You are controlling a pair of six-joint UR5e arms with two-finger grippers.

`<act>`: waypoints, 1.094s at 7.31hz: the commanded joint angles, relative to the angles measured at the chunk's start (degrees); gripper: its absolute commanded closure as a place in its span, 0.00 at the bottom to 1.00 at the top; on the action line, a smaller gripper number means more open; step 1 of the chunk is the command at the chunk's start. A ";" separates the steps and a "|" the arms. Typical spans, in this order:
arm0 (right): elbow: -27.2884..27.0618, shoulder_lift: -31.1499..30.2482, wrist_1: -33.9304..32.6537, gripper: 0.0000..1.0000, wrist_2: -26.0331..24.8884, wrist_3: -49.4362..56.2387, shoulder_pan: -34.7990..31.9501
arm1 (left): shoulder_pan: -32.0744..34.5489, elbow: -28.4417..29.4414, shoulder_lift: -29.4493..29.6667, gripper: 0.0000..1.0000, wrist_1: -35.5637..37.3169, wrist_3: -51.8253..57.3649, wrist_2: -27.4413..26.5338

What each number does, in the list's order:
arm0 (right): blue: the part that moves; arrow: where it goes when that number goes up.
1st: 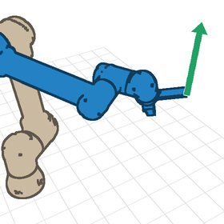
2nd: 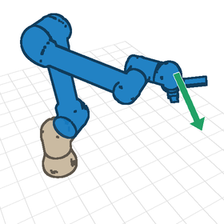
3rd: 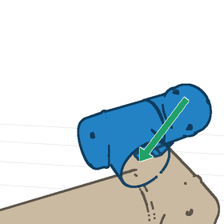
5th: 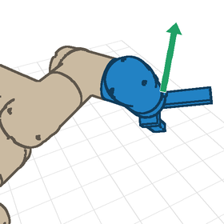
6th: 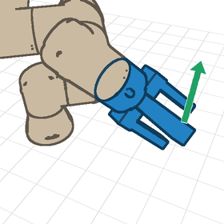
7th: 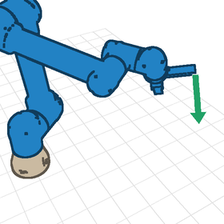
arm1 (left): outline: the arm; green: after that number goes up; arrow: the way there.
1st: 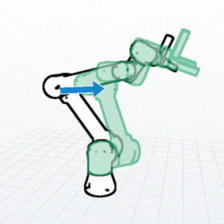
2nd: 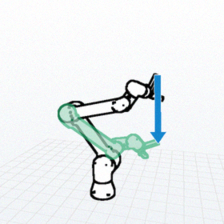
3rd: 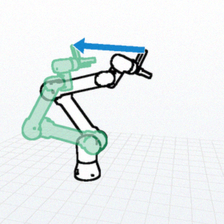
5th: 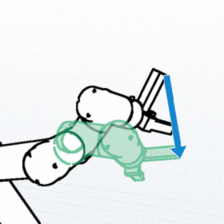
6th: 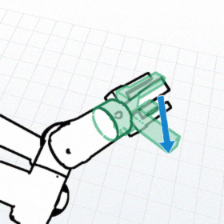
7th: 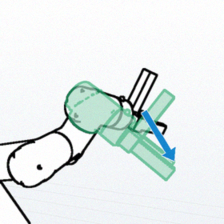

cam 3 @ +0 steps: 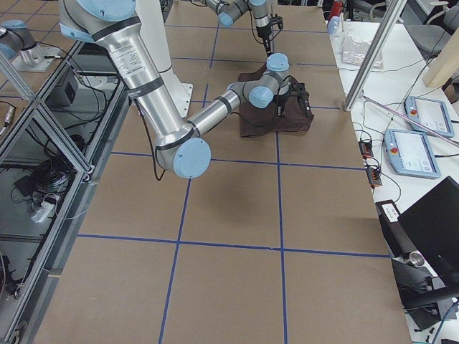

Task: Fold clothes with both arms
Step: 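Lift the hem with both grippers and fold it toward the collar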

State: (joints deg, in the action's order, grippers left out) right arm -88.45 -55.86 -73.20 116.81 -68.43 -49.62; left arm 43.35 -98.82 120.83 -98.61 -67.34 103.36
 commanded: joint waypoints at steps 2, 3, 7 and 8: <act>13.97 10.32 0.16 1.00 -0.18 0.14 -1.97 | 3.13 15.38 6.59 1.00 -10.01 0.36 -0.09; 15.31 11.03 0.17 1.00 -0.18 0.22 -2.41 | 3.58 18.46 7.57 1.00 -11.59 0.54 -0.17; 19.10 12.27 0.17 1.00 -0.18 1.36 -3.82 | 4.02 21.74 7.84 1.00 -14.16 0.54 -0.53; 21.54 12.62 5.13 1.00 -0.35 1.19 -3.73 | 4.02 21.74 7.93 1.00 -14.16 0.54 -0.53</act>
State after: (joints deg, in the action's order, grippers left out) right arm -69.17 -43.67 -71.85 116.59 -67.30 -53.29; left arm 47.31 -77.20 128.70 -112.73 -66.80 102.85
